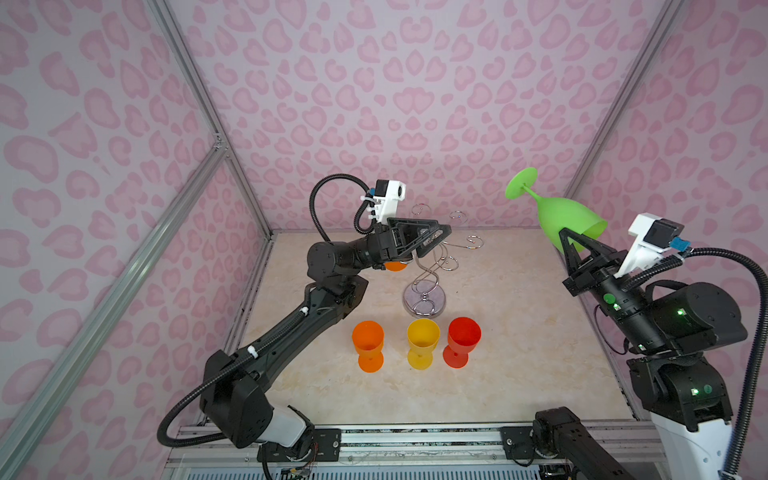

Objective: Take the wine glass off the wine glass rack
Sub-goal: 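Carry the green glass toward the table with the right gripper while the left gripper withdraws, then lower the green glass upright onto the table beside the red glass with the right gripper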

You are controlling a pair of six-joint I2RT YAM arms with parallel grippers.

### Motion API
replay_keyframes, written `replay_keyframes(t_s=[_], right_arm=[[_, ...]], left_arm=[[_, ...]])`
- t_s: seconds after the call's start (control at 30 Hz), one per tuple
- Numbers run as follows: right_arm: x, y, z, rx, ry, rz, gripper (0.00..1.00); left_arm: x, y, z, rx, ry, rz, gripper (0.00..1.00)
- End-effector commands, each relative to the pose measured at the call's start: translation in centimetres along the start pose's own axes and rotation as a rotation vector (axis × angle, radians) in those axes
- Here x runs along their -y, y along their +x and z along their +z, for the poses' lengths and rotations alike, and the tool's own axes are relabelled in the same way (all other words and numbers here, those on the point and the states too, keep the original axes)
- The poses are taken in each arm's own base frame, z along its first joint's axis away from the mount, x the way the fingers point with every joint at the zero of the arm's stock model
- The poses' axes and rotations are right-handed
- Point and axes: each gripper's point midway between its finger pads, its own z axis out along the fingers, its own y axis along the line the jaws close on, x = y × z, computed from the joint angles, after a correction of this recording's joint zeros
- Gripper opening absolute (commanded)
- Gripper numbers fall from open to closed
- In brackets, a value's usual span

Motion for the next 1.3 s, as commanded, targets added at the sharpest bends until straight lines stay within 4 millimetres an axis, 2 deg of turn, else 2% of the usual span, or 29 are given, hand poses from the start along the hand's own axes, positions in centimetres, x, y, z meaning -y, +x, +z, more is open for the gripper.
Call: replay_keyframes(t_s=[0.0,0.07,0.13,0.23,0.4,0.53,0.73,0.83,1.13,1.27], right_arm=[[3.8,3.6,-0.4,-0.135,0.189,-0.036,0.0],[4.1,4.2,-0.1,-0.146,0.193,-0.017,0.0],[4.3,5.0,0.2,-0.165,0.19,0.006,0.0],[5.3,6.4,0.7,-0.225,0.224,0.034,0.0],[8.3,10.4,1.2,-0.359,0.311,0.094,0.0],[9.7,13.8,1.9,-0.446,0.32,0.143,0.0],[10.3,20.4,4.3,-0.659,0.259,0.225,0.0],[10.6,23.3,4.7,-0.756,0.27,0.198,0.0],[8.6,29.8,5.1,-1.025,0.233,0.031,0.0],[8.5,31.6,5.0,-1.108,0.247,-0.035,0.0]], left_arm=[[-2.3,0.4,-1.5,-0.033,-0.211,0.153,0.72],[-2.3,0.2,-2.9,-0.015,-0.303,0.203,0.72],[-0.4,-0.6,-4.1,0.014,-0.366,0.296,0.73],[0.7,-0.9,-6.8,0.05,-0.522,0.407,0.73],[3.5,-2.0,-11.8,0.163,-0.805,0.635,0.74],[5.1,-2.5,-14.3,0.224,-0.925,0.717,0.74],[4.8,-2.2,-15.1,0.233,-0.963,0.713,0.74],[4.8,-2.3,-15.4,0.242,-0.976,0.72,0.74],[4.7,-2.1,-15.6,0.23,-0.985,0.727,0.74],[4.5,-1.9,-15.6,0.223,-0.982,0.719,0.74]])
